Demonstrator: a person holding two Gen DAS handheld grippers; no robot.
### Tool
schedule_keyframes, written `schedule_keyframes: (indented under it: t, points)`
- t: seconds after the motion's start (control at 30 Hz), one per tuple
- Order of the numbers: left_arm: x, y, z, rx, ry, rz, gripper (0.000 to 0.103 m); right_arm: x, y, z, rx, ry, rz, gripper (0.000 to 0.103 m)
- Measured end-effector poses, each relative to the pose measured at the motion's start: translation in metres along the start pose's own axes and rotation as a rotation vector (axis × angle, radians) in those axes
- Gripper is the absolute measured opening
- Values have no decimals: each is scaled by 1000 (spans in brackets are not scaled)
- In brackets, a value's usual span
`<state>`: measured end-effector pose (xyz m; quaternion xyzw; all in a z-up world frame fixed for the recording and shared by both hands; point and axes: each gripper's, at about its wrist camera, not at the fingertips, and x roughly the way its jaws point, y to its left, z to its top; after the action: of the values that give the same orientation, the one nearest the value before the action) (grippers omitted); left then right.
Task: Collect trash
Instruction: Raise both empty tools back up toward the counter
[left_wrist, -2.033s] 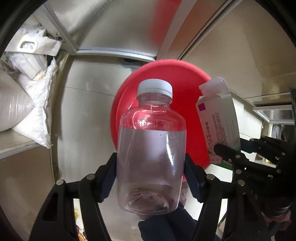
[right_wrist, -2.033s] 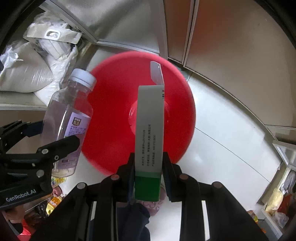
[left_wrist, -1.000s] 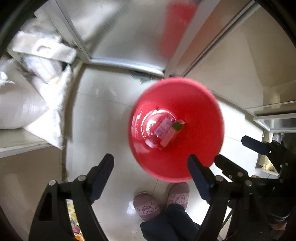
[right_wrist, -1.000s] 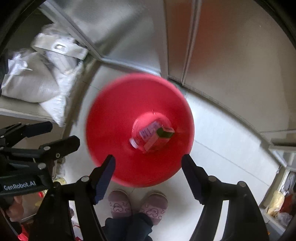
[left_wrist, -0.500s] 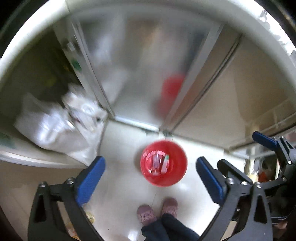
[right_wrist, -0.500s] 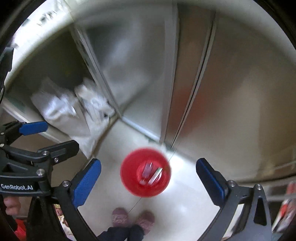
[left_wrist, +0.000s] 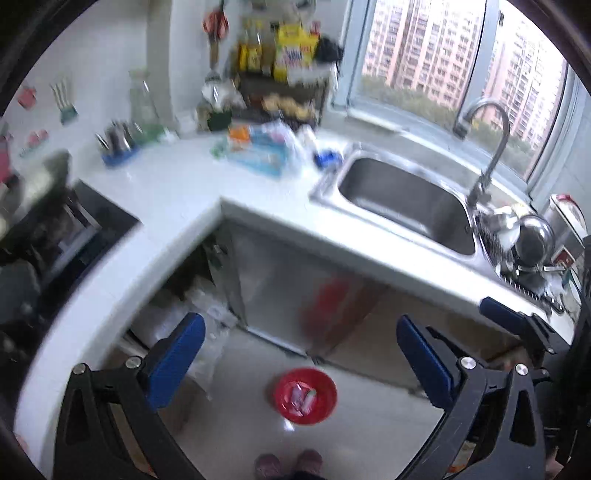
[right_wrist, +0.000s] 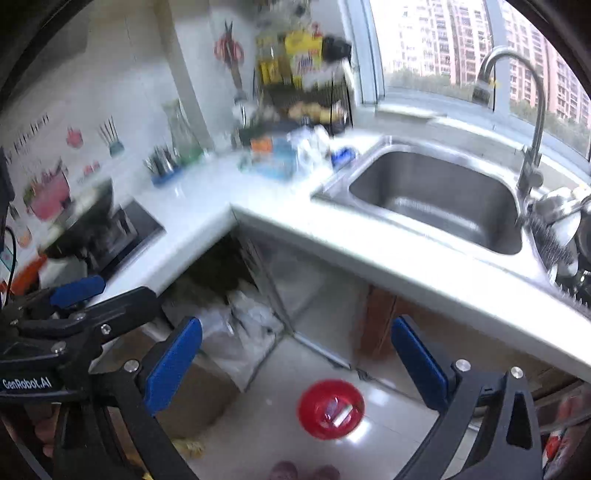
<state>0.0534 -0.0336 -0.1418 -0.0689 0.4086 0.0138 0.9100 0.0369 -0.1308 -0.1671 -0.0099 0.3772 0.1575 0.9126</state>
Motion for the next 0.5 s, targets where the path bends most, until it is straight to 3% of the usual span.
schedule_keyframes:
  t: [0.07,0.17,0.3,0.5]
  points:
    - [-20,-4,10,13,-40,54,103,-15,10,12,-41,-40,-38,102]
    - [-35,0,22,-6,-87,46,103,-31,27,23,-94,-131,-117,102]
    - [-55,6,38,-45,-140,24,103,-43,31,42,-106,-172,-79,102]
    - [-80,7,57,-12,-187,103,103,-45,34,68,-97,-222,-64,102]
